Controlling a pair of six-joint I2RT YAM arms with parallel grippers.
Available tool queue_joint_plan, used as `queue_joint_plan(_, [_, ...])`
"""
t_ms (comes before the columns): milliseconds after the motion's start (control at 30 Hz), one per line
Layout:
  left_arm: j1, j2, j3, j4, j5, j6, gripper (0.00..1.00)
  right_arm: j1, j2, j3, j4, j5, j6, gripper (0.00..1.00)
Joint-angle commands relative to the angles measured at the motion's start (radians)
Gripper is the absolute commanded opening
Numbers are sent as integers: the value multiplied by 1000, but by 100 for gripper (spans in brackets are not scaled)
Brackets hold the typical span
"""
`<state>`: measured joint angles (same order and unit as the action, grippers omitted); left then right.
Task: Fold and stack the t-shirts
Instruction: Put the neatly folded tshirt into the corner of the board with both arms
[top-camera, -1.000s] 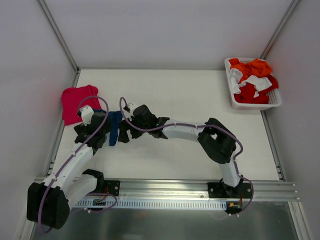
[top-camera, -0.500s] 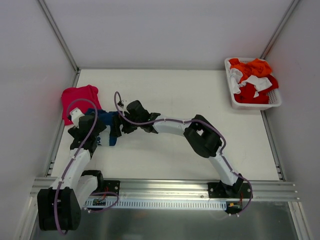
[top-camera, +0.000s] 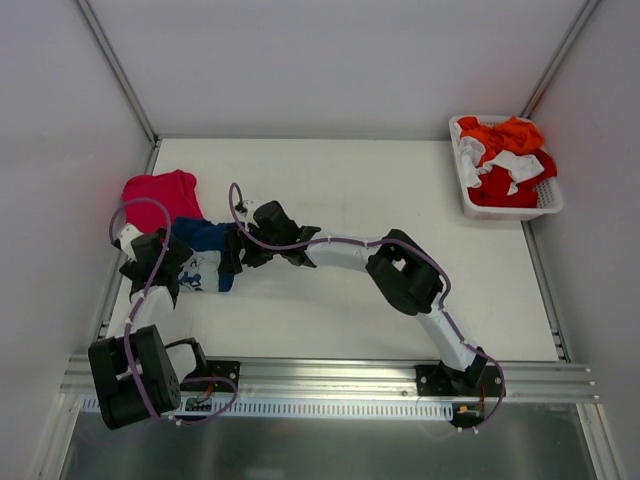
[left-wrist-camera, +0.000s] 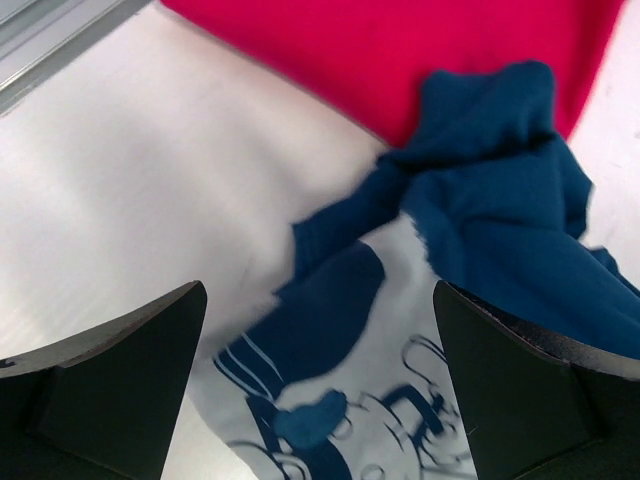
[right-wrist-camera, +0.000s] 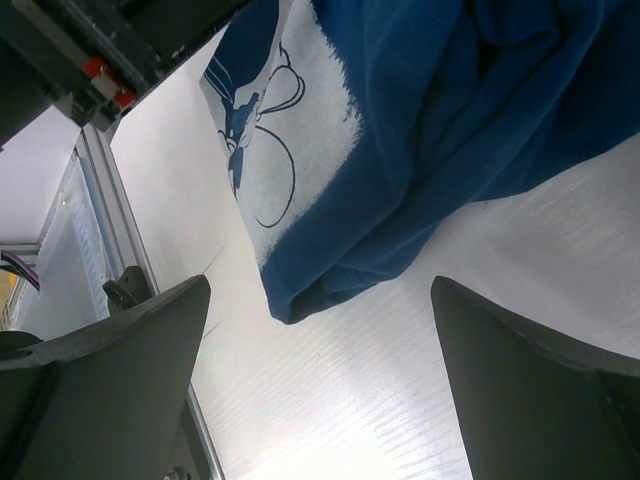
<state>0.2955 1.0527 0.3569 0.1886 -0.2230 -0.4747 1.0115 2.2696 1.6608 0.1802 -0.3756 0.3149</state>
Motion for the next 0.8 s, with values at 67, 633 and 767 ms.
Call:
queue_joint_plan(67, [73, 98, 2, 156, 159, 11, 99, 4, -19, 2, 27, -9, 15, 98])
queue_joint_plan(633, [93, 274, 42, 334, 346, 41, 99, 19, 110, 183, -53, -31, 52, 98])
queue_joint_plan(767, [100, 335, 65, 364, 405, 39, 99, 22, 100, 188, -64, -29, 44, 98])
